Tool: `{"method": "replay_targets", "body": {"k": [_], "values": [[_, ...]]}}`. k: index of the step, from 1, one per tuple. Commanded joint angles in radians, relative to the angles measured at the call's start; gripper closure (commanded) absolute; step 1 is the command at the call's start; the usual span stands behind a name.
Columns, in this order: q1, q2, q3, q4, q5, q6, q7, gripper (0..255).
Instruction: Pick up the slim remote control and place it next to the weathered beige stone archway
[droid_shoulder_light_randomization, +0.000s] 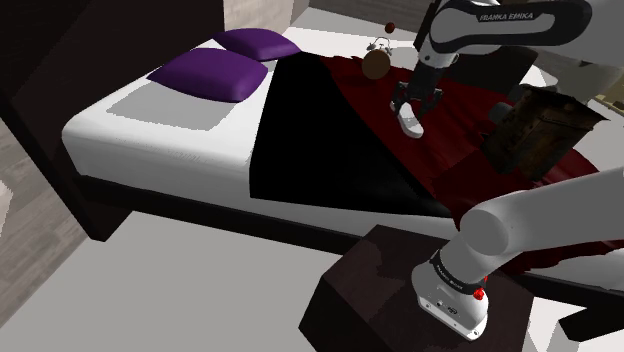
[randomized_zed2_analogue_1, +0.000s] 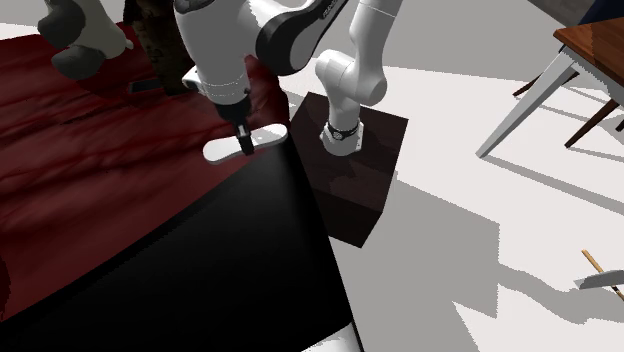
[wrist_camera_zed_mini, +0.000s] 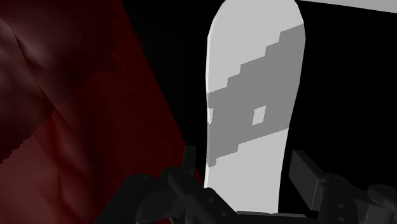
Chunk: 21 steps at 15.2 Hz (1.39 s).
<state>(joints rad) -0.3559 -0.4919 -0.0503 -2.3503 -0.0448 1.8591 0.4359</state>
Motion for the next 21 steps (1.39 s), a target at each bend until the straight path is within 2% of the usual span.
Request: {"method": "replay_targets", "body": {"k": [1,21], "values": [[0.0,0.0,0.001,0.026,0.001,-0.026,0.0,255],[0.002,0.027,0.005,0.318,0.005,-0.292,-0.007,255]]}}
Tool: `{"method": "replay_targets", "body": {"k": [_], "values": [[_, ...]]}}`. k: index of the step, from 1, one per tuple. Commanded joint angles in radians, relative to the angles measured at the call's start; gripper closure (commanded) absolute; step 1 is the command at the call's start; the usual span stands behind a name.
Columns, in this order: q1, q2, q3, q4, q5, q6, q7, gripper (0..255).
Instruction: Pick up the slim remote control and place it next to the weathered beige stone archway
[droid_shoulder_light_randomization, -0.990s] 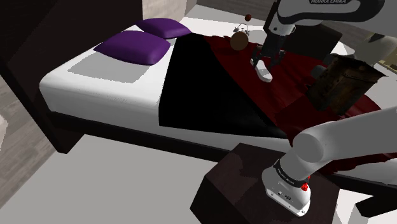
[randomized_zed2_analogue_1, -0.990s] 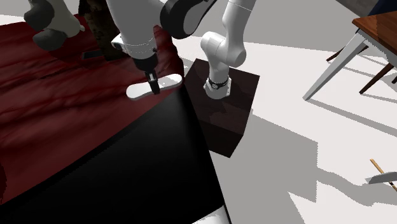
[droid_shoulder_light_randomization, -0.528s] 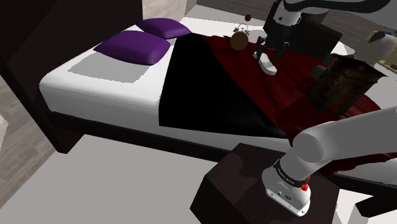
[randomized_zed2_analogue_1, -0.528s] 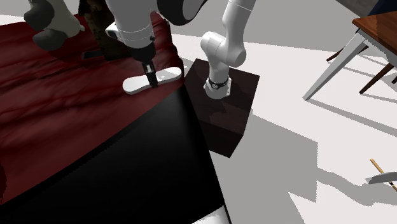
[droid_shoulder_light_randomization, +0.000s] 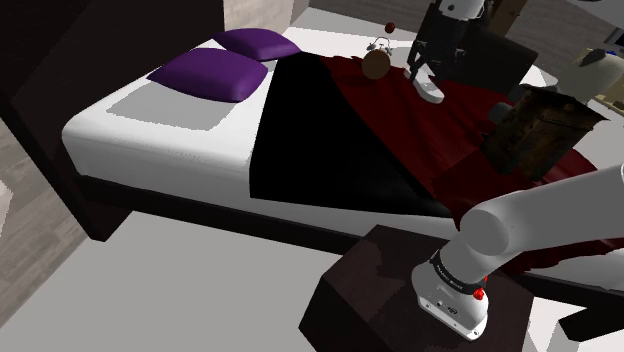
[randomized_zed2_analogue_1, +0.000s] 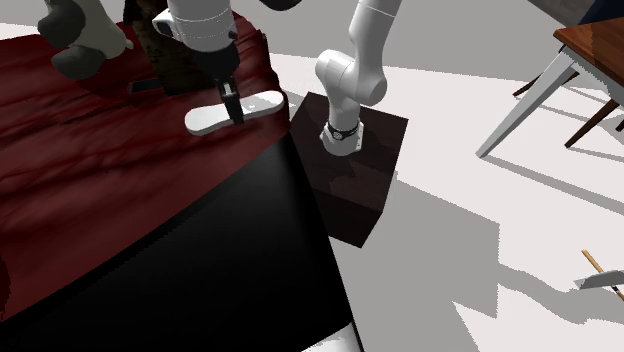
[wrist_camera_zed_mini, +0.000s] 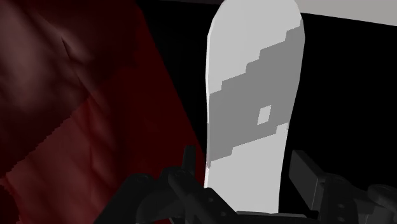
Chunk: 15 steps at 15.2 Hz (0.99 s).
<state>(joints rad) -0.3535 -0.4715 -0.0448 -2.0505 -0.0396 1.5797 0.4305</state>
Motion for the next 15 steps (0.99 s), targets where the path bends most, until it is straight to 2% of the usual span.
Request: {"method": "replay_targets", "body": {"k": [1,15], "values": [[0.0,0.01,0.0,0.035,0.0,-0.025,-0.001,255],[0.001,0.078,0.001,0.283,0.003,-0.204,-0.007,255]]}}
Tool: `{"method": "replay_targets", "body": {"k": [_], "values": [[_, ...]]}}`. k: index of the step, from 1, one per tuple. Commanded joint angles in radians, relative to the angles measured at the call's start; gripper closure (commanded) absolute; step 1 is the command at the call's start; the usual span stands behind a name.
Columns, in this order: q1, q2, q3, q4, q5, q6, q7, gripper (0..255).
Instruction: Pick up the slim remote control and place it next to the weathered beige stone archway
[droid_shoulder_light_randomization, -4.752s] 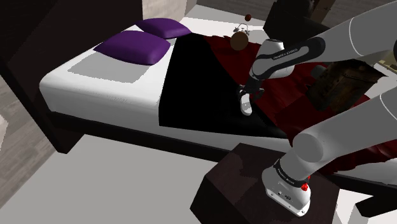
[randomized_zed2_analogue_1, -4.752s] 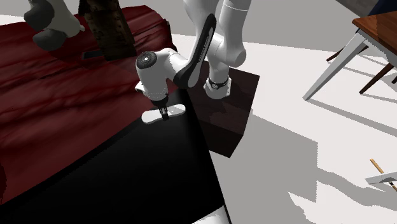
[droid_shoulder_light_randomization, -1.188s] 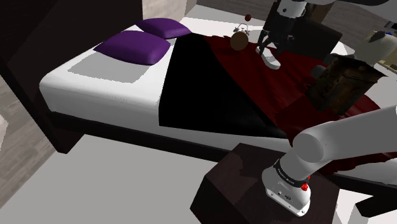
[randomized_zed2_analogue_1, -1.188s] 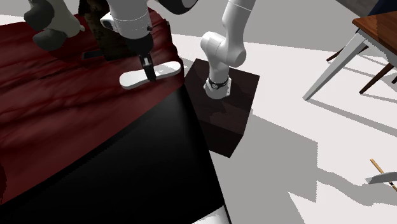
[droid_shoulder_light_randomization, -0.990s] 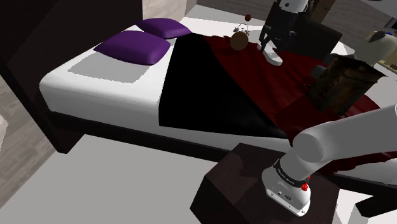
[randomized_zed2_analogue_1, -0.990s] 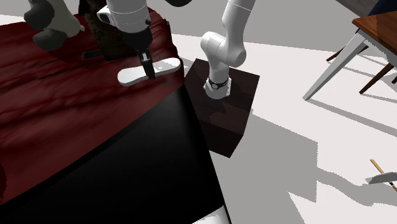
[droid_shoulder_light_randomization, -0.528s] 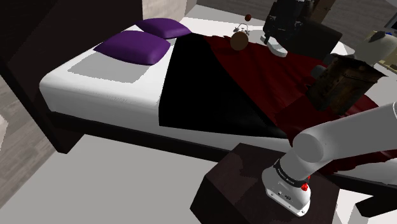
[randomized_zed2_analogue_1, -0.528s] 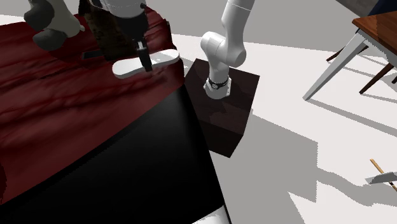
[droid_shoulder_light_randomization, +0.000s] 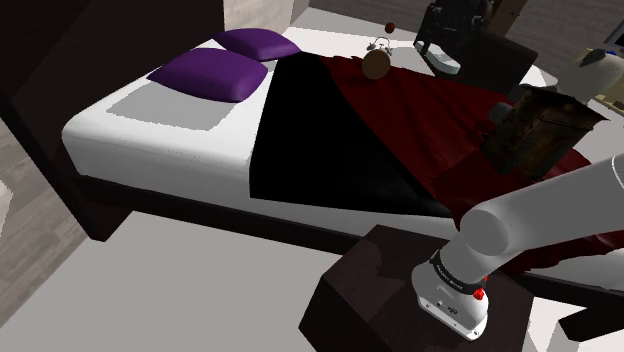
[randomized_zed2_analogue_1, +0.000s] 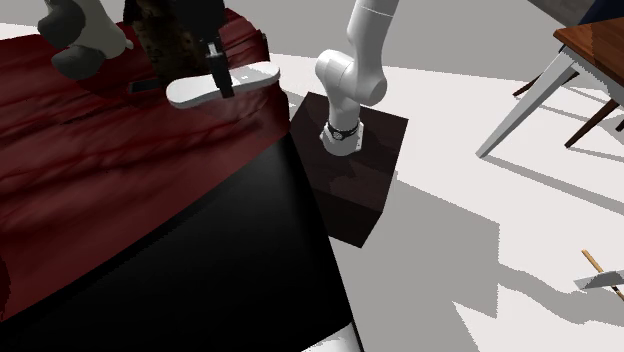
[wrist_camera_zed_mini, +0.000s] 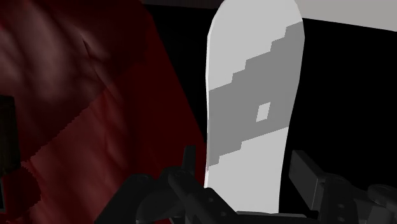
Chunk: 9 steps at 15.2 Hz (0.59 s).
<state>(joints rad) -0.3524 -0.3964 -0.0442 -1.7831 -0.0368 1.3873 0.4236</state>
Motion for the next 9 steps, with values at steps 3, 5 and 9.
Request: {"method": "replay_targets", "body": {"k": [3,5,9], "values": [[-0.022,-0.004,-0.053,0.011,-0.021,-0.012,-0.076,255],[-0.037,-0.003,-0.09,0.014,-0.036,-0.012,-0.127,255],[-0.066,0.012,-0.164,0.034,-0.061,-0.01,-0.231,255]]}}
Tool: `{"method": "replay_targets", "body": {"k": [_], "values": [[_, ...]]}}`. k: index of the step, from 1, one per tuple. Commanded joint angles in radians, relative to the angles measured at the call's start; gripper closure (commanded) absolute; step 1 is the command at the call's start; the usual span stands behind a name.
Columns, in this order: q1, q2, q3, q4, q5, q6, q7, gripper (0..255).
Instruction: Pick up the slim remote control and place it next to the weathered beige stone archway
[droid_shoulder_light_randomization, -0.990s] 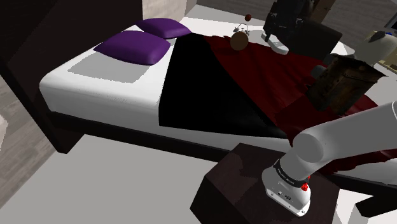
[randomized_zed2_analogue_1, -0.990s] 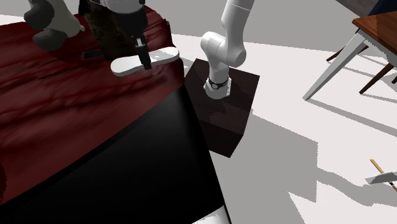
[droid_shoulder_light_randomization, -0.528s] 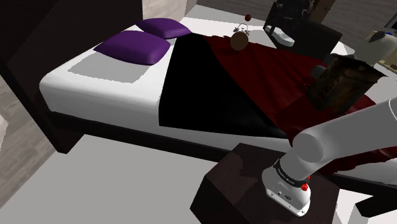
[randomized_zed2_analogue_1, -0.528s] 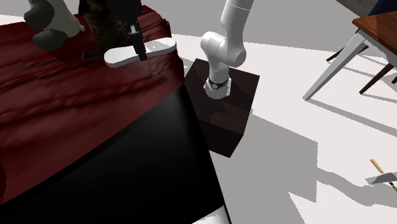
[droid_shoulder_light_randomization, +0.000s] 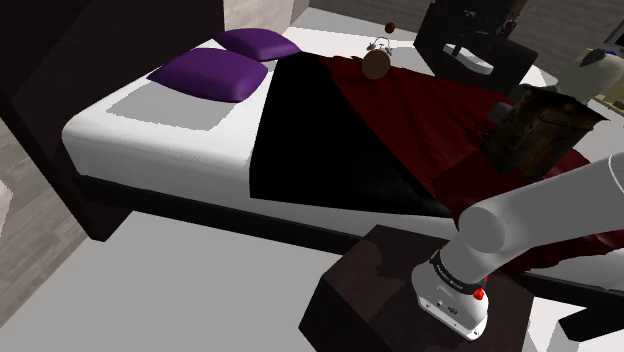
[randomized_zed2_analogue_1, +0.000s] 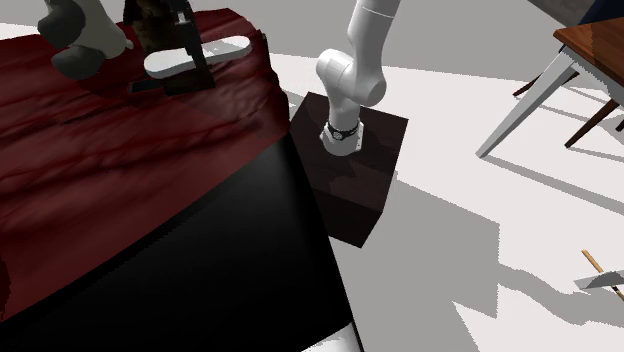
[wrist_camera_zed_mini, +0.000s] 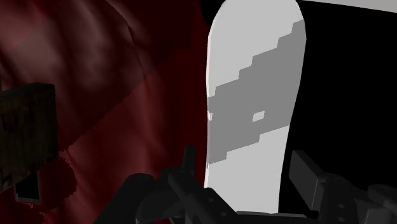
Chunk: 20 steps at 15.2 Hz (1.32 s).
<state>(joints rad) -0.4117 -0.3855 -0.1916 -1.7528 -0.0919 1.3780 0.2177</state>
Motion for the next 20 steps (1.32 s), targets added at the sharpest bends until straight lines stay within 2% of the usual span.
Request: {"method": "replay_targets", "body": {"k": [1,11,15,18,20], "values": [[-0.014,0.007,-0.035,0.011,-0.012,0.0,-0.051,255],[-0.083,0.14,-0.235,0.154,-0.027,0.007,-0.328,255],[-0.117,0.234,-0.323,0.25,0.001,0.005,-0.45,255],[-0.156,0.331,-0.393,0.347,0.047,-0.004,-0.555,255],[-0.154,0.312,-0.387,0.3,0.037,0.027,-0.547,255]]}}
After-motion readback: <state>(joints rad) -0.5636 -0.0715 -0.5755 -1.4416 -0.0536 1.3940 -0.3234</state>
